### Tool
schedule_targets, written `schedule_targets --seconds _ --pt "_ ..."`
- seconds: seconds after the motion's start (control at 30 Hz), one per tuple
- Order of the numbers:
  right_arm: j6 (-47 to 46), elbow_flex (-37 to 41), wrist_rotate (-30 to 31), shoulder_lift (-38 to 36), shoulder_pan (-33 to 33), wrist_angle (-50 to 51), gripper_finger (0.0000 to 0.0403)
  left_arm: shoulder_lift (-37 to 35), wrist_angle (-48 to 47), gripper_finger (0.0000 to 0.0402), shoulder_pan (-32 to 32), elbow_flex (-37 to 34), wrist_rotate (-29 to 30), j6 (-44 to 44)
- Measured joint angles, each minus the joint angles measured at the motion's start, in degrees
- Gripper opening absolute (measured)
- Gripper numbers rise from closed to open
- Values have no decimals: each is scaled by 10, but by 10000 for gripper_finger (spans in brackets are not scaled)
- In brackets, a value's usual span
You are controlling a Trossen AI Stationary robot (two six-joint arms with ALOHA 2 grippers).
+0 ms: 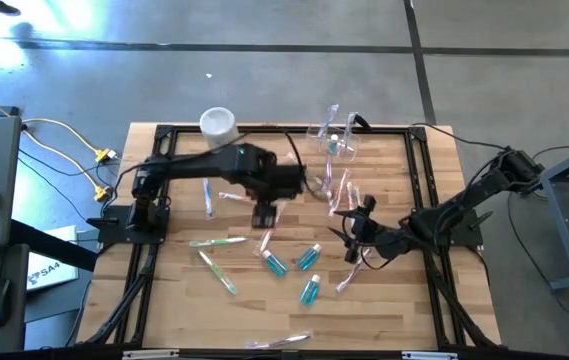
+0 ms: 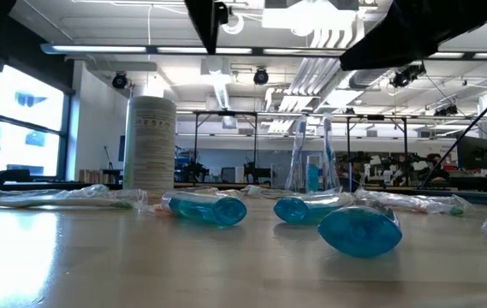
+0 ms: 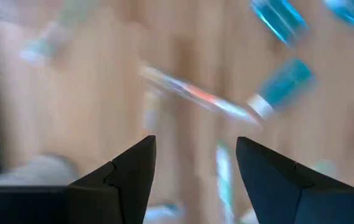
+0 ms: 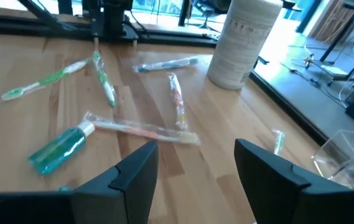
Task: Pick & Place toothbrushing station
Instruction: Put the blue mouthwash into the transparent organizer
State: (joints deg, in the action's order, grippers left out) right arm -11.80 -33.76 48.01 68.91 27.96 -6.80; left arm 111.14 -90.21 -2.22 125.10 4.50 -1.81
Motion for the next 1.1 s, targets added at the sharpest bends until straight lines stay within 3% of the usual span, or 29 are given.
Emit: schedule_targets --seconds 0.17,0.3,0.4,0.53,0.73,0.93,1.1 --pt "-2 0 -4 0 -11 6 203 7 8 216 -12 -98 -14 5" --pt "-4 0 -19 0 -11 8 203 7 43 216 -25 -192 -54 66" --pt "-4 0 -21 0 -11 9 203 2 104 216 -50 -258 -110 124" --pt "-4 0 -21 0 -11 10 203 2 201 216 -77 -327 -117 174" --pt "-4 0 -21 0 -11 9 203 -4 282 216 -70 -360 -140 225" --pt "0 0 -21 0 -11 10 203 -3 392 216 -56 -408 -203 269" --pt "3 0 -18 0 -11 10 203 -3 430 216 -30 -434 -249 288"
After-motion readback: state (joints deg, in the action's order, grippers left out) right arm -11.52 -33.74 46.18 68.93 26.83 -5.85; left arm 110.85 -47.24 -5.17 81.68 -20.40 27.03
